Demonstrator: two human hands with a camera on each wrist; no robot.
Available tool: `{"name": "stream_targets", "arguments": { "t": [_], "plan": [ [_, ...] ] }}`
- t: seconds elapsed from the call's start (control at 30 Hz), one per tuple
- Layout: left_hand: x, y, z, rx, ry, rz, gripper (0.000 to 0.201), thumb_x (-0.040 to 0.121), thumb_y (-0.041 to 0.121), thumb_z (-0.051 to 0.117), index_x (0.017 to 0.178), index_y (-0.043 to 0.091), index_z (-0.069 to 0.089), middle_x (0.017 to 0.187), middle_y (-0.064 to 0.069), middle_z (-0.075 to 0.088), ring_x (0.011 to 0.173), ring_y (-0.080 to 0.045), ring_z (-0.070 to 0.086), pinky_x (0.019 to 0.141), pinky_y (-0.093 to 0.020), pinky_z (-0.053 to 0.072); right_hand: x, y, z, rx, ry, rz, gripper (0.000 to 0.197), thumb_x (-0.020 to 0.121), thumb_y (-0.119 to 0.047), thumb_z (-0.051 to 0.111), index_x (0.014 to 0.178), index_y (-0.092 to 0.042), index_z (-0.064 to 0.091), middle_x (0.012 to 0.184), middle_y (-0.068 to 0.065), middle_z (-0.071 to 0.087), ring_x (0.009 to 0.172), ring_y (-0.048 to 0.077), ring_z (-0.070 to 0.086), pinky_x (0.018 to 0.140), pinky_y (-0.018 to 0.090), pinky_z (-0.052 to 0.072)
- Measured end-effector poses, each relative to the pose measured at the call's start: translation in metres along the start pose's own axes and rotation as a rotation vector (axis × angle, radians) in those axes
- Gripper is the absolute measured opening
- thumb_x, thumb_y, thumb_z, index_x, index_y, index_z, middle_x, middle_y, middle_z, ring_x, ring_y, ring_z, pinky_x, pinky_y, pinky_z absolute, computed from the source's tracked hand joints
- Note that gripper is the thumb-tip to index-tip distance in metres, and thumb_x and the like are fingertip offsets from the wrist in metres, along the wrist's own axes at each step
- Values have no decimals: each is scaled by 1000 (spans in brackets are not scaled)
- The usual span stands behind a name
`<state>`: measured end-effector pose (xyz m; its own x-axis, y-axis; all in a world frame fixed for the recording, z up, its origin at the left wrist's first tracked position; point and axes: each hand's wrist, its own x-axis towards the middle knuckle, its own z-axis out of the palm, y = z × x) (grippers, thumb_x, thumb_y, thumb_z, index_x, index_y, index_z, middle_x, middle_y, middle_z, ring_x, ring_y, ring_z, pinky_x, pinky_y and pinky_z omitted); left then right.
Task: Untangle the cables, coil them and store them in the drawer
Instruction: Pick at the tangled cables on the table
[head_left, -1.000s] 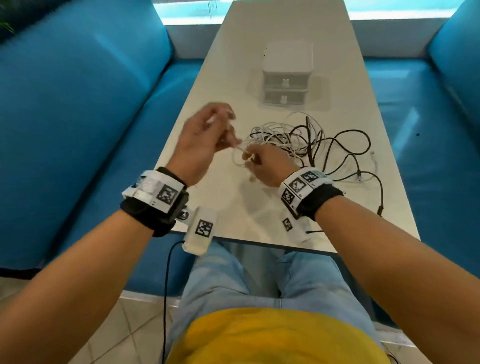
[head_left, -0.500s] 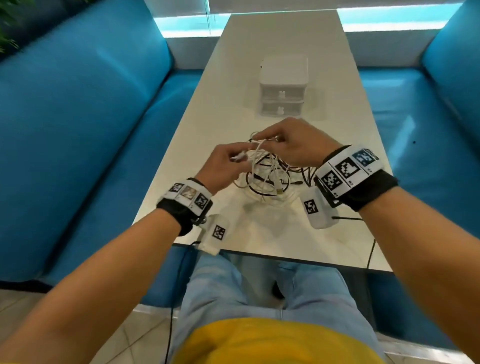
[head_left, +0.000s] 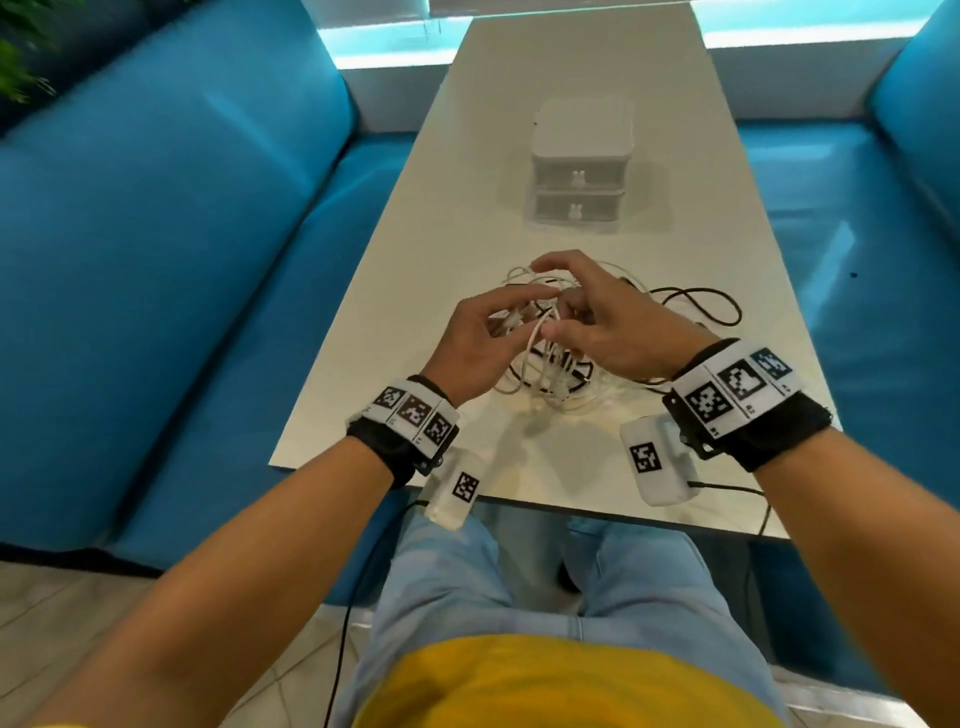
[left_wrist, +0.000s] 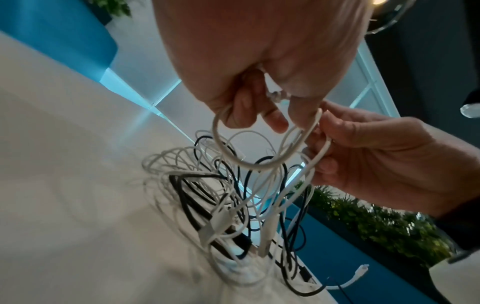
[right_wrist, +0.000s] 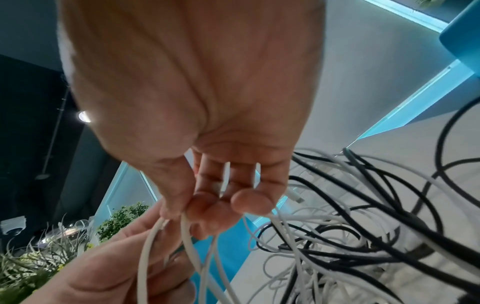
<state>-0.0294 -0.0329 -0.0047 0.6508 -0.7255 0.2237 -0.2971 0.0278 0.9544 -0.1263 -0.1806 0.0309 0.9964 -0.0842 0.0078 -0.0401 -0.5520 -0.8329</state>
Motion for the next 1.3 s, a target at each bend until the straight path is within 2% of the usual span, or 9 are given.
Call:
{"name": "stream_targets", "arguments": {
  "t": [0.13,0.37,0.47,0.6,0.8,0.93,1.03,1.17,1.3],
  "plan": [
    [0,2,-8,32,44,32,14,81,14,72,94,18,74,93,-1,70,90,-14,65,83,-31,52,6,-1,0,5,-17,9,52,94,-18,58,138,-24,34,70,3,50,65,15,54,66,27,47],
    [4,3,-34,-19,207,-6,13,90,1,59,88,13,64,75,19,65,77,-1,57,75,-15,44,9,45,-15,-240,135,114,28,93,-11,55,109,-32,61,71,-1,53,64,14,50,68,27,39],
    [7,12,-48,-7,245,59,12,93,-1,54,91,8,61,82,2,62,69,5,57,69,-11,43,4,55,-27,-254,210,189,29,94,-11,53,113,-32,62,75,0,57,63,17,53,64,26,41],
    [26,25,-64,-12,288,86,11,96,10,53,90,15,60,81,-11,58,54,3,53,55,-12,37,10,51,-32,-439,325,284,27,95,-16,50,117,-25,64,105,7,66,96,27,59,83,32,44],
    [44,36,-24,7,112,60,9,95,2,53,94,7,60,69,-11,61,54,2,56,54,-11,38,24,12,0,-656,344,190,46,88,-28,55,133,-24,48,123,11,44,113,31,43,95,44,40],
    [45,55,-11,-25,-50,82,14,94,-7,48,105,0,55,81,-23,57,48,2,53,51,-8,39,30,4,19,-497,268,117,29,92,-35,52,113,-20,65,104,10,56,101,31,54,88,43,45],
    [59,59,-27,76,-68,39,8,94,1,53,94,6,60,73,-15,61,47,1,48,50,-10,36,30,12,18,-337,242,110,26,93,-36,52,101,-20,71,90,7,55,90,28,57,82,39,46],
    [95,76,-45,264,-148,16,13,93,13,58,87,22,65,66,6,68,56,-10,47,51,-19,37,32,21,-1,-253,276,116,25,96,-29,52,103,-15,71,91,6,65,89,23,59,78,31,43],
    [130,102,-40,308,-118,92,10,95,13,55,90,18,62,75,-4,67,60,-2,58,53,-18,42,36,32,-20,-195,384,148,24,95,-28,55,107,-16,72,99,2,72,92,18,61,85,31,47]
  ]
}}
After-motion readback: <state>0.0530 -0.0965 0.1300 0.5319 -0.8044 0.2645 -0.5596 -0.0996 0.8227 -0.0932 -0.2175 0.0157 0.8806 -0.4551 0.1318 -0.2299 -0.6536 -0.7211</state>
